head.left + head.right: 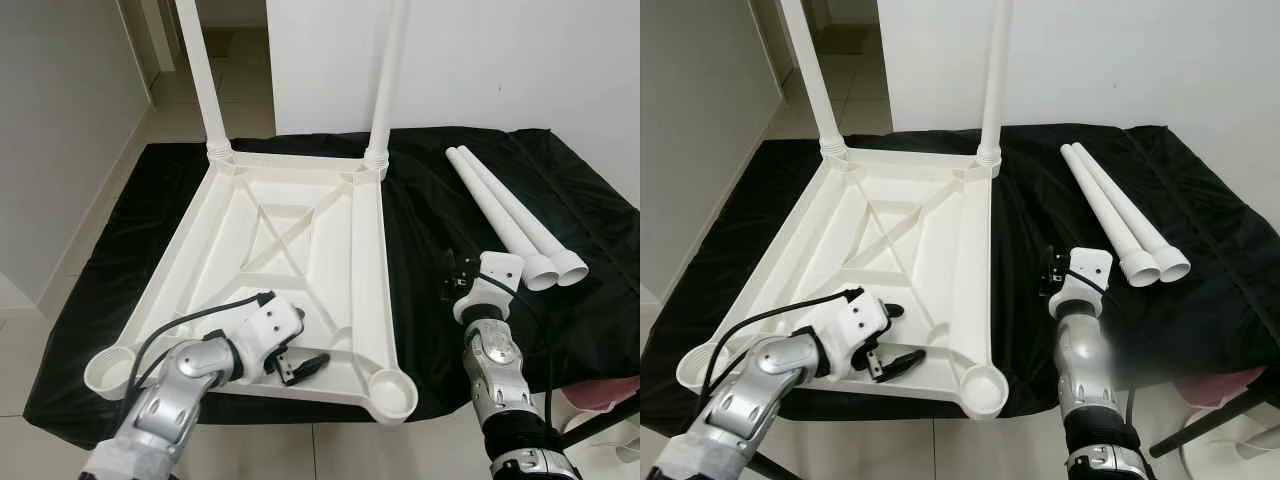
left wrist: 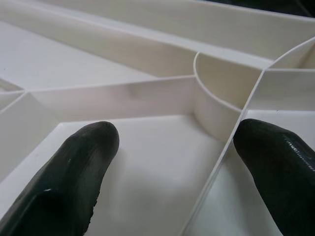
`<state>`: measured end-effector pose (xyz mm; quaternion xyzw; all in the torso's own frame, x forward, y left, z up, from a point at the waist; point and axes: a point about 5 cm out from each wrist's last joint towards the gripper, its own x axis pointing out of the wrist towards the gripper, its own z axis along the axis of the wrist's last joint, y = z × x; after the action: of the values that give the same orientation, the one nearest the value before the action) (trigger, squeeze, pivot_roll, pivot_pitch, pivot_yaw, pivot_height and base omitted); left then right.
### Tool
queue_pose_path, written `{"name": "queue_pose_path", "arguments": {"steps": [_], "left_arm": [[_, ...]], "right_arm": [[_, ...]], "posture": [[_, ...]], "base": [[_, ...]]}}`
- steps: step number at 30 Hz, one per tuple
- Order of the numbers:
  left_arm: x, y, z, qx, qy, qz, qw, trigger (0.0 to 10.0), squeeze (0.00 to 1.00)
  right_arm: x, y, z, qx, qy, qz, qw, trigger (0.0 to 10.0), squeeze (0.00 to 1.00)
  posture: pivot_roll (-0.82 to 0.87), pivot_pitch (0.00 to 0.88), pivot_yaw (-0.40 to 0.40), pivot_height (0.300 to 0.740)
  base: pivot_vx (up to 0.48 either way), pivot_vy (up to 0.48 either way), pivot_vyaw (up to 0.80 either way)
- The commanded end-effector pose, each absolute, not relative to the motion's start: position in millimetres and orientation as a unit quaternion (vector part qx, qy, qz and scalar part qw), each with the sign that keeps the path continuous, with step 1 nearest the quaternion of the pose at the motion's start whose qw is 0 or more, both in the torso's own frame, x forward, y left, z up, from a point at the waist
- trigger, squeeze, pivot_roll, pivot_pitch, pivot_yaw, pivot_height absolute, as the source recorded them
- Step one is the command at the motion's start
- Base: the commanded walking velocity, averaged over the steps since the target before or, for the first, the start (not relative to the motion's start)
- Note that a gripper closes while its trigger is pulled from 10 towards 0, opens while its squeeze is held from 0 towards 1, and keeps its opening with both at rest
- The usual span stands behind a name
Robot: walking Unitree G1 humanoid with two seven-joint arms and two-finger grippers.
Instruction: Building children table
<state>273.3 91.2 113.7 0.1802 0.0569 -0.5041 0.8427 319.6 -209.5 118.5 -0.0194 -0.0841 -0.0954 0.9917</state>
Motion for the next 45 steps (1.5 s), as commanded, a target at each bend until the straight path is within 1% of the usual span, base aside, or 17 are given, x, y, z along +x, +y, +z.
{"name": "queue_pose_path", "arguments": {"steps": [1,10,11,13,14,15,16,17,18,19,21,24,26,32,36,41,45], "left_arm": [[290,101,121,0.191,0.029,-0.364,0.911,10.0,0.00],[292,89,124,0.190,0.018,-0.357,0.915,10.0,0.00],[289,86,125,0.184,0.015,-0.368,0.911,10.0,0.00],[283,82,129,0.154,0.010,-0.401,0.903,10.0,0.00],[281,79,136,0.122,0.001,-0.413,0.903,10.0,0.00],[281,79,136,0.122,0.001,-0.413,0.903,10.0,0.00],[281,78,141,0.097,-0.004,-0.418,0.903,10.0,0.00],[281,78,141,0.097,-0.004,-0.418,0.903,10.0,0.00],[282,77,148,0.076,-0.015,-0.418,0.905,10.0,0.00],[282,77,148,0.076,-0.015,-0.418,0.905,10.0,0.00],[285,73,160,0.049,-0.034,-0.417,0.907,10.0,0.00],[286,71,163,0.043,-0.039,-0.416,0.907,10.0,0.00],[294,67,170,0.023,-0.044,-0.400,0.915,10.0,0.00],[305,62,178,-0.005,-0.051,-0.369,0.928,10.0,0.00],[310,58,180,-0.036,-0.045,-0.352,0.934,10.0,0.00],[311,58,180,-0.040,-0.042,-0.348,0.936,10.0,0.00],[314,57,182,-0.050,-0.046,-0.338,0.939,10.0,0.00]], "right_arm": [[320,-207,116,-0.014,-0.082,-0.094,0.992,10.0,0.00],[320,-207,116,-0.014,-0.083,-0.096,0.992,10.0,0.00],[320,-207,116,-0.014,-0.083,-0.096,0.992,10.0,0.00],[319,-207,116,-0.014,-0.083,-0.096,0.992,10.0,0.00],[319,-207,115,-0.014,-0.083,-0.097,0.992,10.0,0.00],[319,-207,115,-0.014,-0.083,-0.097,0.992,10.0,0.00],[319,-206,115,-0.013,-0.083,-0.097,0.992,10.0,0.00],[319,-206,115,-0.013,-0.083,-0.097,0.992,10.0,0.00],[319,-206,115,-0.013,-0.083,-0.097,0.992,10.0,0.00],[319,-206,115,-0.013,-0.083,-0.097,0.992,10.0,0.00],[320,-206,116,-0.011,-0.084,-0.097,0.992,10.0,0.00],[320,-205,116,-0.011,-0.084,-0.097,0.992,10.0,0.00],[321,-204,116,-0.009,-0.085,-0.099,0.991,10.0,0.00],[321,-203,117,-0.010,-0.088,-0.108,0.990,10.0,0.00],[316,-213,119,-0.022,-0.096,-0.150,0.984,10.0,0.00],[314,-216,119,-0.020,-0.096,-0.161,0.982,10.0,0.00],[310,-221,114,0.011,-0.088,-0.197,0.976,10.0,0.00]], "posture": [[-0.04,0.000,0.028,0.740],[-0.04,0.000,0.034,0.740],[-0.04,0.000,0.034,0.740],[-0.04,0.000,0.035,0.740],[-0.04,0.000,0.036,0.740],[-0.04,0.000,0.036,0.740],[-0.04,0.000,0.036,0.740],[-0.04,0.000,0.036,0.740],[-0.04,0.000,0.036,0.740],[-0.04,0.000,0.036,0.740],[-0.04,0.000,0.035,0.740],[-0.04,0.000,0.035,0.740],[-0.04,0.000,0.039,0.740],[-0.04,0.000,0.043,0.740],[-0.06,0.000,0.050,0.740],[-0.06,0.000,0.050,0.740],[-0.07,0.000,0.047,0.740]], "base": [[0.000,0.000,0.00],[0.000,0.000,0.00],[0.000,0.000,0.00],[0.000,0.000,0.00],[0.000,0.000,0.00],[0.000,0.000,0.00],[0.000,0.000,0.00],[0.000,0.000,0.00],[0.000,0.000,0.00],[0.000,0.000,0.00],[0.000,0.000,0.00],[0.000,0.000,0.00],[0.000,0.000,0.00],[0.000,0.000,0.00],[0.000,0.000,0.00],[0.000,0.000,0.00],[0.000,0.000,0.00]]}}
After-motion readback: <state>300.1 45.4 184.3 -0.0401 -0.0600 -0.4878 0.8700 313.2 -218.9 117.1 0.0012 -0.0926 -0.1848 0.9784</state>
